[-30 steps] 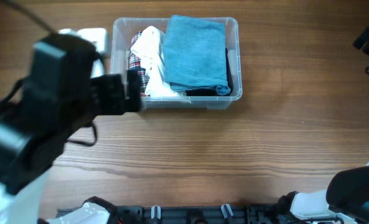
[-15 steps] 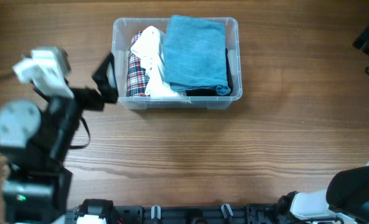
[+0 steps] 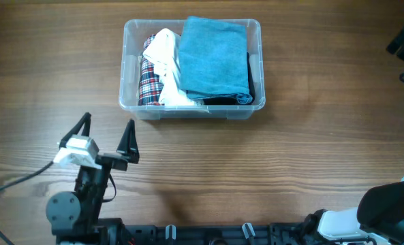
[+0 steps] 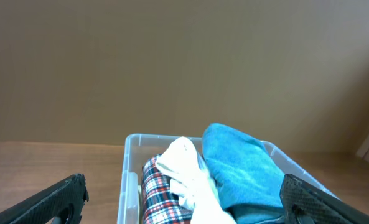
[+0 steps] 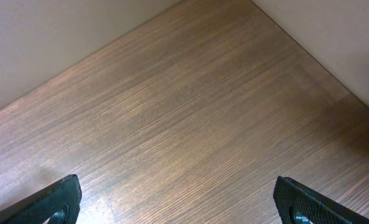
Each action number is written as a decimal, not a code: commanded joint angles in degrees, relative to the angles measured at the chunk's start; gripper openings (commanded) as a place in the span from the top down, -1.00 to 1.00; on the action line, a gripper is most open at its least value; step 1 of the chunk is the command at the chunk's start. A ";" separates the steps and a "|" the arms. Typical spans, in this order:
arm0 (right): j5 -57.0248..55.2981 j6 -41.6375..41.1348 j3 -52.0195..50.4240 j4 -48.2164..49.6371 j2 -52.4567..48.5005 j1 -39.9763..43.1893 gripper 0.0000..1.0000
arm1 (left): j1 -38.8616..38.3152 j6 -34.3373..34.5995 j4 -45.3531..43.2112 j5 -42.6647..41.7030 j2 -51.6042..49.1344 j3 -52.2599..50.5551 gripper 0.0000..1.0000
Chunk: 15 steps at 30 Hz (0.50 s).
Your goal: Pack container
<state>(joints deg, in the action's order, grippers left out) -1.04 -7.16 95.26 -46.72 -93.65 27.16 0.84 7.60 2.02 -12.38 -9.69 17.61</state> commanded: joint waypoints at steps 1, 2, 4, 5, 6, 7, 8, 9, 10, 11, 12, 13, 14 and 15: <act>0.90 1.01 -0.13 -0.02 -0.66 -0.13 -0.99 | 0.57 0.55 -0.39 -1.31 3.89 -3.96 -1.00; 0.90 1.01 -0.13 -0.02 -0.66 -0.13 -1.00 | 0.57 0.57 -0.39 -1.31 5.25 -5.25 -0.99; 0.87 1.01 -0.13 -0.02 -0.66 -0.13 -0.99 | 0.57 1.57 -0.74 -1.29 7.61 -7.63 -1.00; 0.90 1.01 -0.13 -0.02 -0.66 -0.13 -0.99 | 0.59 2.08 -1.14 -1.18 8.57 -8.70 -1.00; 0.87 1.01 -0.13 -0.02 -0.66 -0.13 -0.99 | 0.57 2.19 -1.60 -1.14 9.35 -9.62 -1.00; 0.90 1.03 -0.13 -0.02 -0.66 -0.13 -1.00 | 0.57 2.67 -2.54 -1.11 9.57 -10.58 -1.00; 0.90 1.01 -0.13 -0.02 -0.66 -0.13 -0.99 | 0.59 3.52 -2.95 -1.09 9.55 -11.23 -0.99; 0.90 1.01 -0.13 -0.04 -0.66 -0.13 -0.99 | 0.57 3.76 -2.95 -1.05 9.55 -11.65 -1.00; 0.90 1.03 -0.13 -0.02 -0.66 -0.13 -1.00 | 0.57 3.78 -2.91 -0.90 9.55 -12.20 -0.99; 0.90 1.03 -0.13 -0.02 -0.66 -0.13 -0.99 | 0.57 4.07 -2.91 -0.48 9.55 -12.81 -1.00; 0.90 0.98 -0.13 -0.02 -0.66 -0.13 -0.99 | 0.57 5.53 -2.62 0.98 9.55 -13.38 -1.00; 0.90 1.01 -0.13 -0.02 -0.66 -0.13 -1.00 | 0.57 6.62 -2.45 1.95 9.55 -13.77 -1.00; 0.87 1.03 -0.13 -0.02 -0.66 -0.13 -0.99 | 0.57 7.26 -2.29 2.67 9.55 -14.32 -0.99; 0.90 1.01 -0.13 -0.02 -0.66 -0.13 -0.99 | 0.57 7.72 -2.27 3.10 9.55 -14.86 -1.00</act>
<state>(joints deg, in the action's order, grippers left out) -1.04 -7.16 95.26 -46.70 -93.65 27.16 0.89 11.84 -0.27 -11.99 -0.84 4.82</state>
